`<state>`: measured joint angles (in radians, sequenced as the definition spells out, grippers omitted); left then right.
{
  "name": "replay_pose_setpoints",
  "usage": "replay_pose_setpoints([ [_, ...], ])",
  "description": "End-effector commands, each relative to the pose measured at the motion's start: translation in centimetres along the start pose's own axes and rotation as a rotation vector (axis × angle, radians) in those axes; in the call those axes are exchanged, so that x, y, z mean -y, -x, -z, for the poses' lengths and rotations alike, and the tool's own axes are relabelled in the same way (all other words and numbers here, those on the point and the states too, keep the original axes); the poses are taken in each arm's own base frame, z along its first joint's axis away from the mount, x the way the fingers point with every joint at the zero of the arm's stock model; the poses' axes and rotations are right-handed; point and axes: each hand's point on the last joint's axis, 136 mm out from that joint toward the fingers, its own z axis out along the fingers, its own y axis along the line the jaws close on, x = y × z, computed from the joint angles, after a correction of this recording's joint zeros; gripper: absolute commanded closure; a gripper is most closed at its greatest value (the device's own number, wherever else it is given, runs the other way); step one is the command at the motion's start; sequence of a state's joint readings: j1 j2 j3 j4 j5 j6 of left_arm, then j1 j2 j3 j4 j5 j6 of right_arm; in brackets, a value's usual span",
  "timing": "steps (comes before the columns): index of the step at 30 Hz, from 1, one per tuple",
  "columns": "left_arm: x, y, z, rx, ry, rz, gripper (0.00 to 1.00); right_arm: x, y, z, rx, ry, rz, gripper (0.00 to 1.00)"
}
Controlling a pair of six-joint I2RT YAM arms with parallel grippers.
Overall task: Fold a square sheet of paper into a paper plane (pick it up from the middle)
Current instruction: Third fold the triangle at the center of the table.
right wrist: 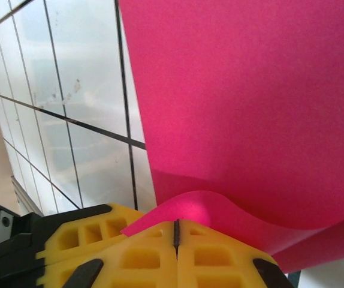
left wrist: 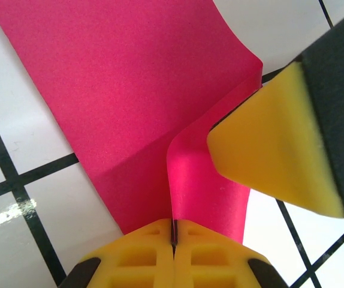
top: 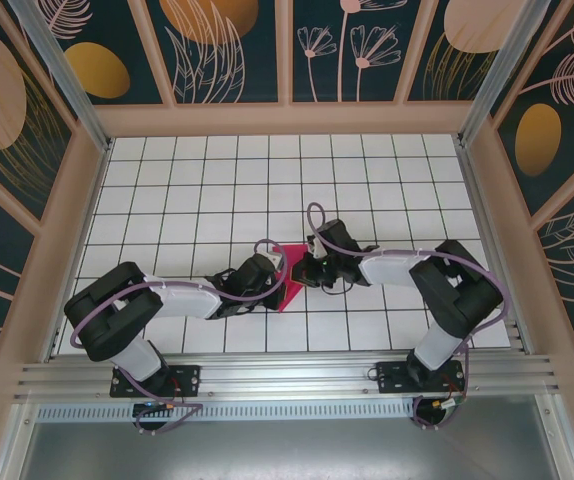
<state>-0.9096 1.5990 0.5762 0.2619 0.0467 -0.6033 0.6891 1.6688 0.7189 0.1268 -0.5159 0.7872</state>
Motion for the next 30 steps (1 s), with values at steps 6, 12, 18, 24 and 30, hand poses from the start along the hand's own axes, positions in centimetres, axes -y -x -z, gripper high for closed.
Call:
replay_pose_setpoints([
  [6, -0.5, -1.4, -0.3, -0.065, 0.011, -0.020, 0.99, 3.7, -1.6, -1.4, -0.036, -0.089, -0.016, 0.92],
  [12, -0.6, -1.6, -0.3, -0.074, 0.016, -0.021, 1.00, 2.8, -1.1, -1.0, -0.025, -0.071, 0.006, 0.90],
  [18, -0.7, -1.7, -0.3, -0.076, 0.021, -0.022, 1.00, 0.8, 0.6, 1.2, 0.049, -0.003, 0.034, 0.89],
  [24, -0.7, -1.5, -0.3, -0.074, 0.023, -0.024, 1.00, 2.7, 1.0, 1.2, 0.064, -0.011, -0.005, 0.90],
  [30, -0.7, -1.6, -0.3, -0.077, 0.024, -0.023, 1.00, 6.0, 0.3, 0.0, 0.042, -0.113, -0.069, 0.92],
])
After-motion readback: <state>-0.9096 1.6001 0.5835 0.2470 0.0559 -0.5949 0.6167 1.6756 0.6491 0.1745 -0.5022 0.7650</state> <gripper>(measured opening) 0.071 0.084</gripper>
